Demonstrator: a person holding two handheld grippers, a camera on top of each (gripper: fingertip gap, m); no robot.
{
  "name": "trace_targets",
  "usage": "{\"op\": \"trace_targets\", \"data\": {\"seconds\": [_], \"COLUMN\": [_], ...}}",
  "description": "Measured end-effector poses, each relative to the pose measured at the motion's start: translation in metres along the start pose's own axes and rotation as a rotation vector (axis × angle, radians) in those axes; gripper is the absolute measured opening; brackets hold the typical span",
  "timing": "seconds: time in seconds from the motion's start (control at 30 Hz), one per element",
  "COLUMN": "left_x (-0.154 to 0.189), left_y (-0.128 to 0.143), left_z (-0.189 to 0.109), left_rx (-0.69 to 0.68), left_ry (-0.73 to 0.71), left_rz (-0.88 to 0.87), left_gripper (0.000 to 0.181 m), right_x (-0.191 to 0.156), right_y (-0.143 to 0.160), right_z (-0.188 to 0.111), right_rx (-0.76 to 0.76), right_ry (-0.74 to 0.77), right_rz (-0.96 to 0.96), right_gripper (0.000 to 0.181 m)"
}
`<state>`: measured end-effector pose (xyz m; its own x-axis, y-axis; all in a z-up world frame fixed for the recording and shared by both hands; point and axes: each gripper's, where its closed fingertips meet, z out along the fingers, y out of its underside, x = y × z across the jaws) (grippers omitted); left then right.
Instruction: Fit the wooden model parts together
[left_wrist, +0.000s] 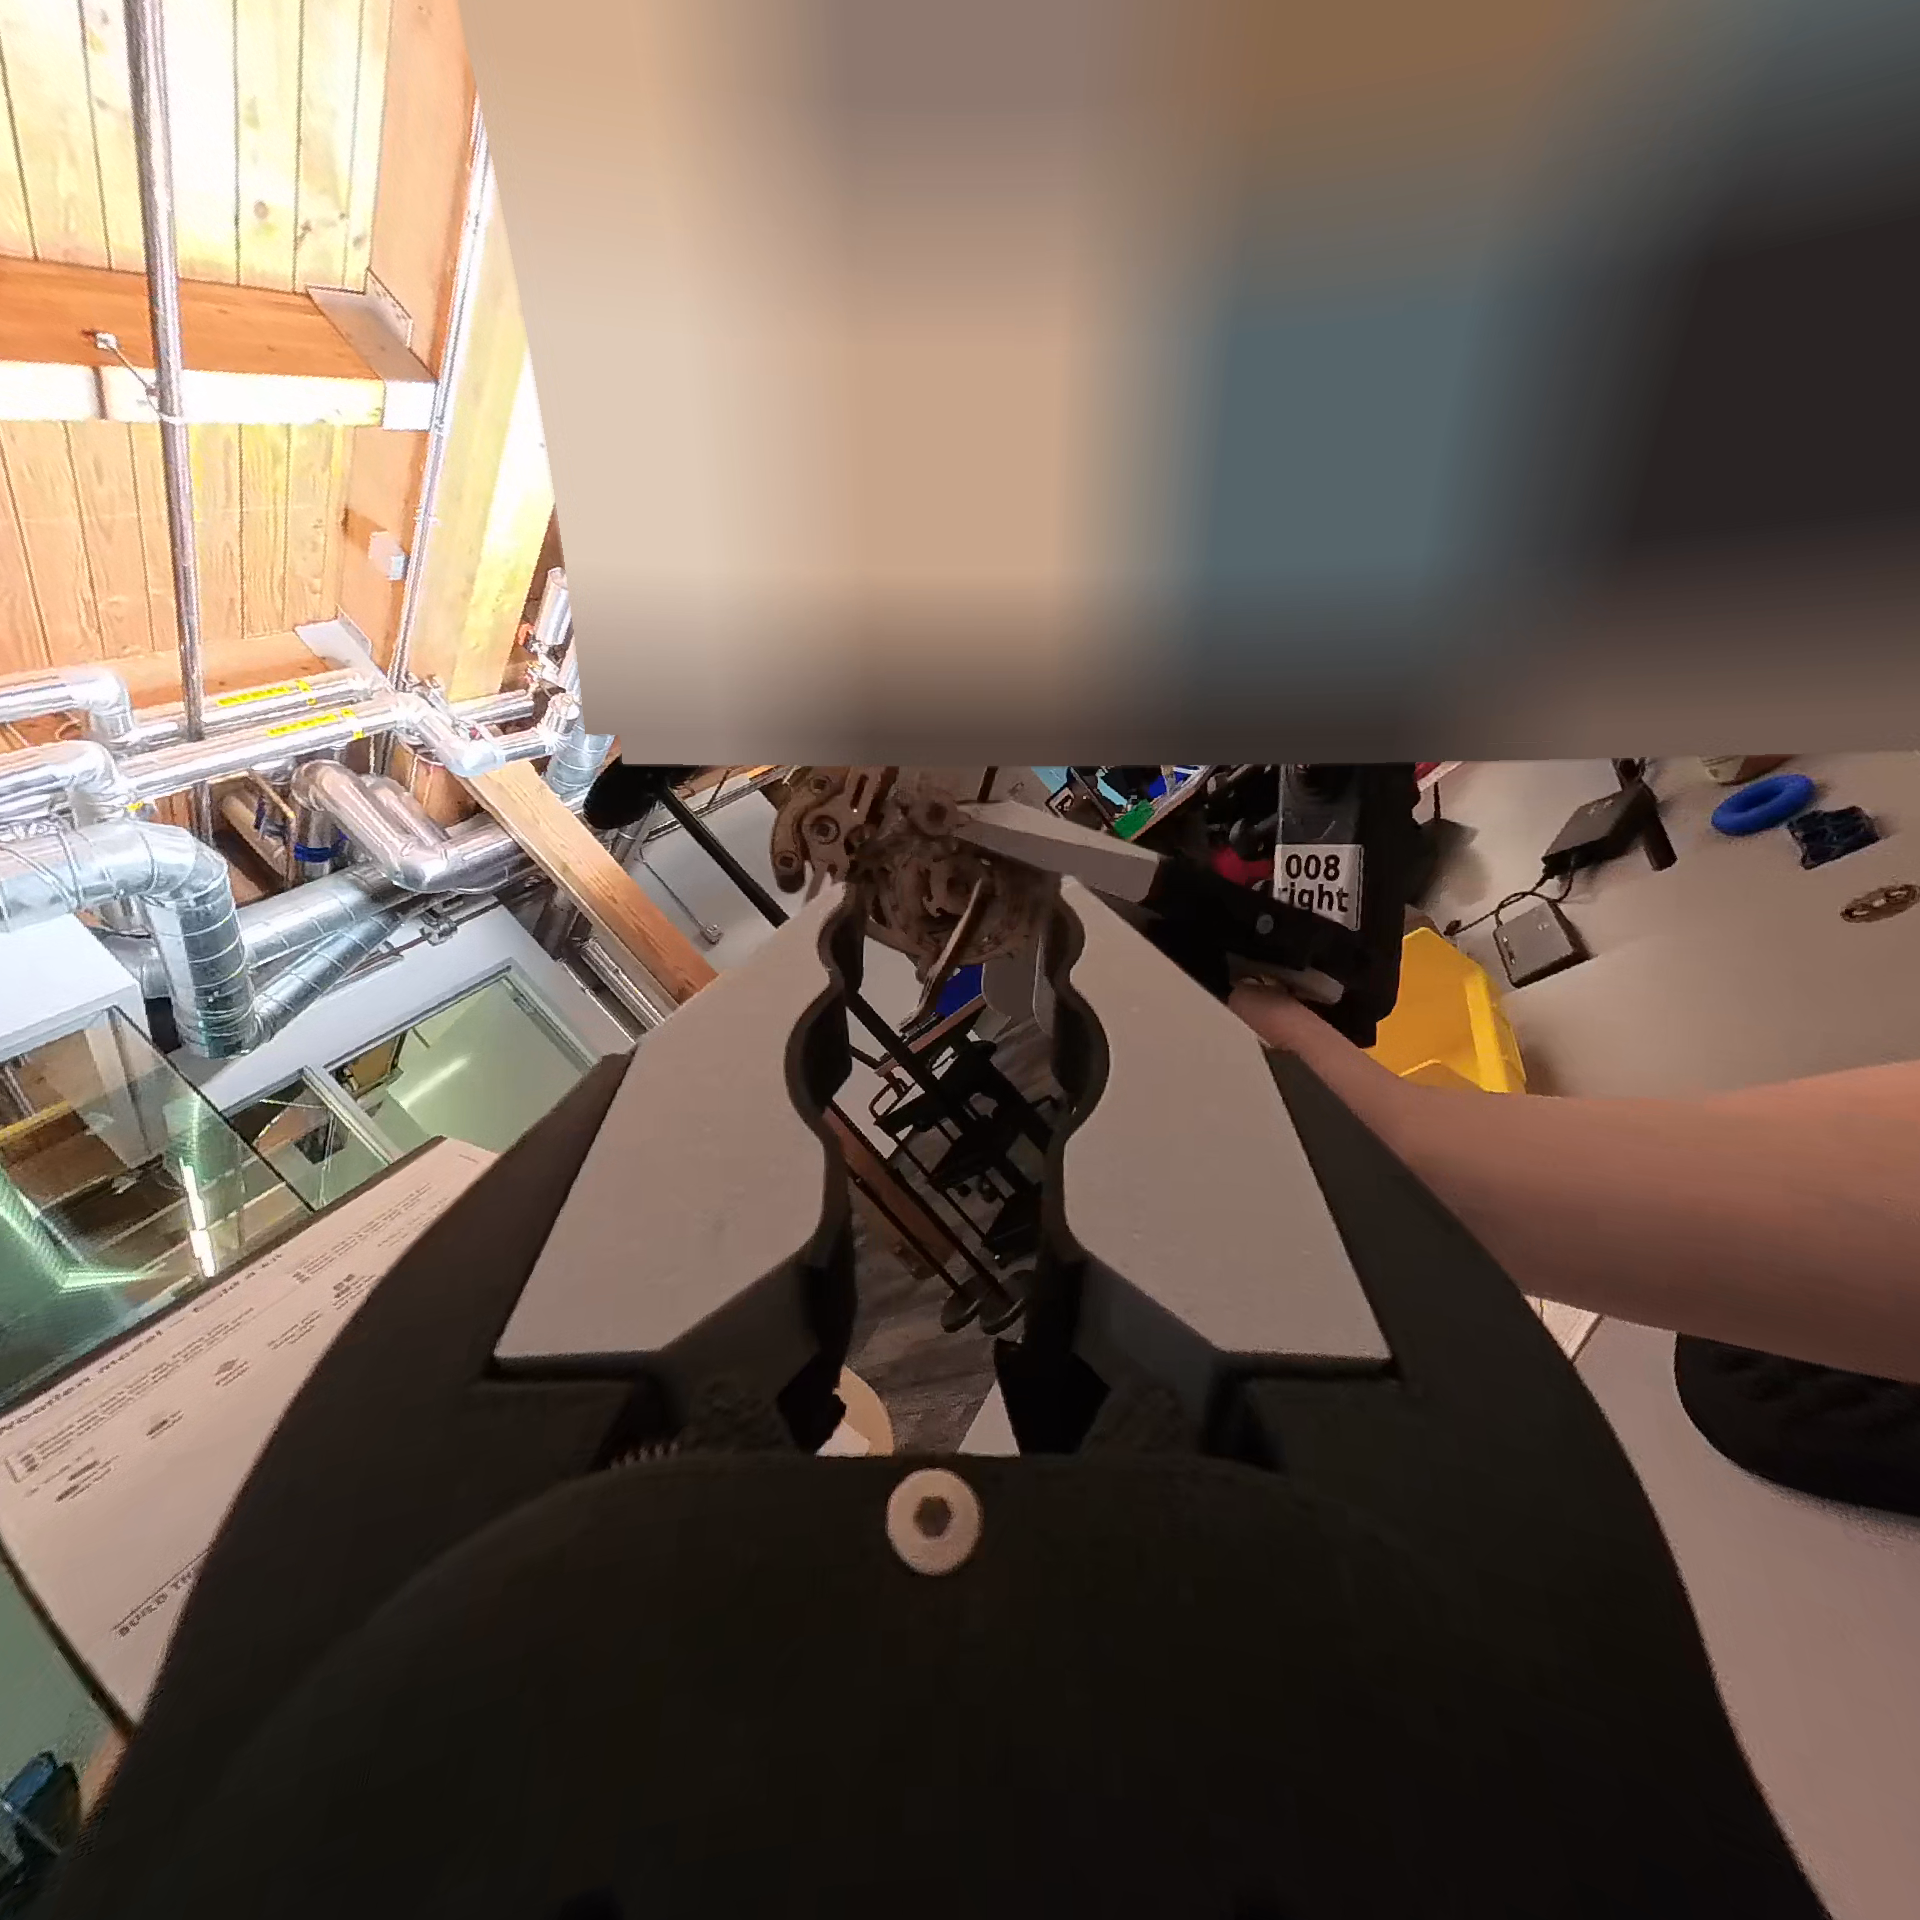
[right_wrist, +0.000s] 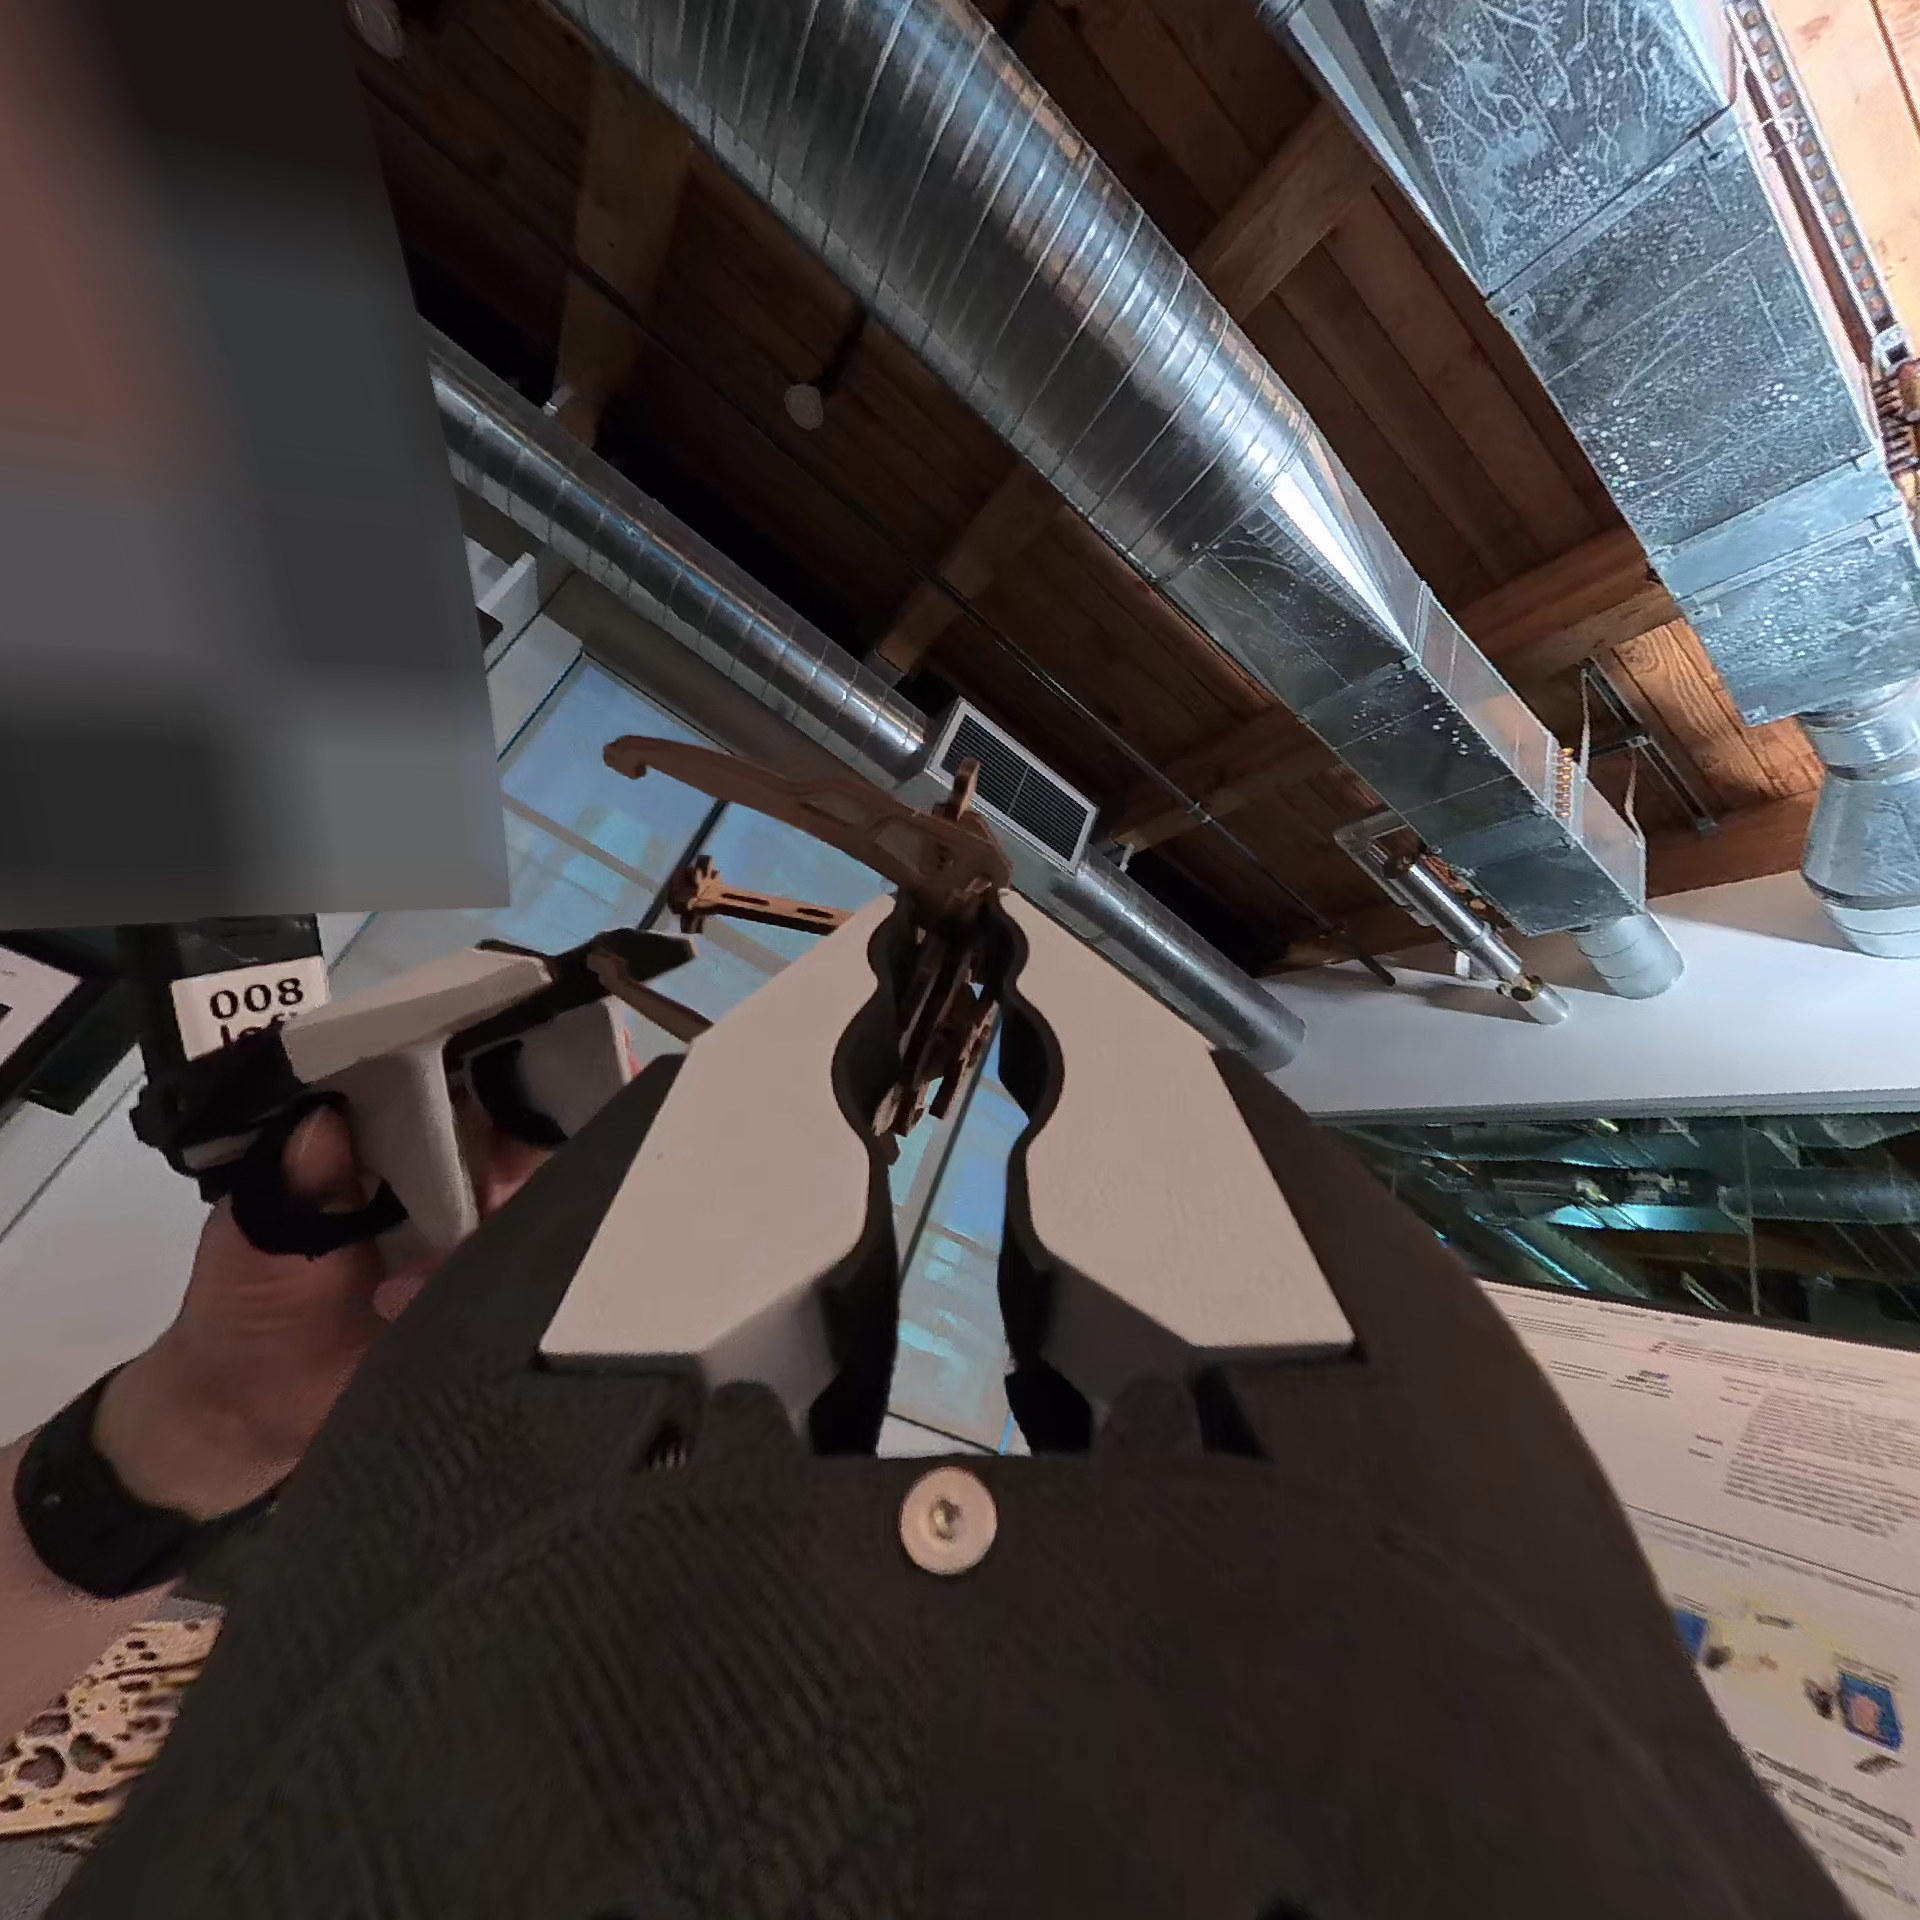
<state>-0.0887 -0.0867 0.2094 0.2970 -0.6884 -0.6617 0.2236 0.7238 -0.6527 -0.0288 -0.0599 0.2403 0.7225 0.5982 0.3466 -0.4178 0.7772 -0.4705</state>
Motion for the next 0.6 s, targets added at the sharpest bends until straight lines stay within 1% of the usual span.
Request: {"op": "trace_targets", "data": {"seconds": [0.07,0.1,0.17,0.23,0.3,0.33,0.4,0.47,0.53,0.6], "left_x": [-0.003,-0.005,-0.010,-0.009,-0.009,-0.009,-0.005,0.001,0.003,0.003], "left_y": [-0.006,-0.011,-0.020,-0.025,-0.024,-0.022,-0.015,-0.007,0.001,0.003], "left_z": [-0.005,-0.008,-0.017,-0.021,-0.019,-0.016,-0.010,-0.007,-0.005,-0.004], "left_rx": [0.011,0.024,0.040,0.029,-0.004,-0.028,-0.073,-0.113,-0.143,-0.143], "left_ry": [0.005,0.004,0.011,0.026,-0.016,-0.040,-0.053,-0.024,-0.002,0.006], "left_rz": [-0.007,-0.009,-0.018,-0.017,0.030,0.057,0.087,0.076,0.055,0.036], "left_gripper": [0.033,0.033,0.030,0.027,0.026,0.026,0.028,0.029,0.028,0.024], "right_x": [0.002,0.003,0.009,0.008,-0.007,-0.017,-0.031,-0.037,-0.038,-0.033], "right_y": [0.001,0.003,0.009,0.011,0.012,0.012,0.010,0.008,0.004,0.003], "right_z": [0.000,0.000,0.000,0.002,0.006,0.008,0.011,0.014,0.015,0.015], "right_rx": [-0.032,-0.069,-0.177,-0.281,-0.335,-0.340,-0.331,-0.328,-0.326,-0.344], "right_ry": [0.008,0.023,0.079,0.103,0.046,0.010,-0.024,-0.034,-0.021,0.007], "right_rz": [-0.062,-0.125,-0.319,-0.564,-0.775,-0.849,-0.921,-0.927,-0.942,-0.957], "right_gripper": [0.010,0.010,0.011,0.010,0.010,0.010,0.010,0.010,0.010,0.010]}}
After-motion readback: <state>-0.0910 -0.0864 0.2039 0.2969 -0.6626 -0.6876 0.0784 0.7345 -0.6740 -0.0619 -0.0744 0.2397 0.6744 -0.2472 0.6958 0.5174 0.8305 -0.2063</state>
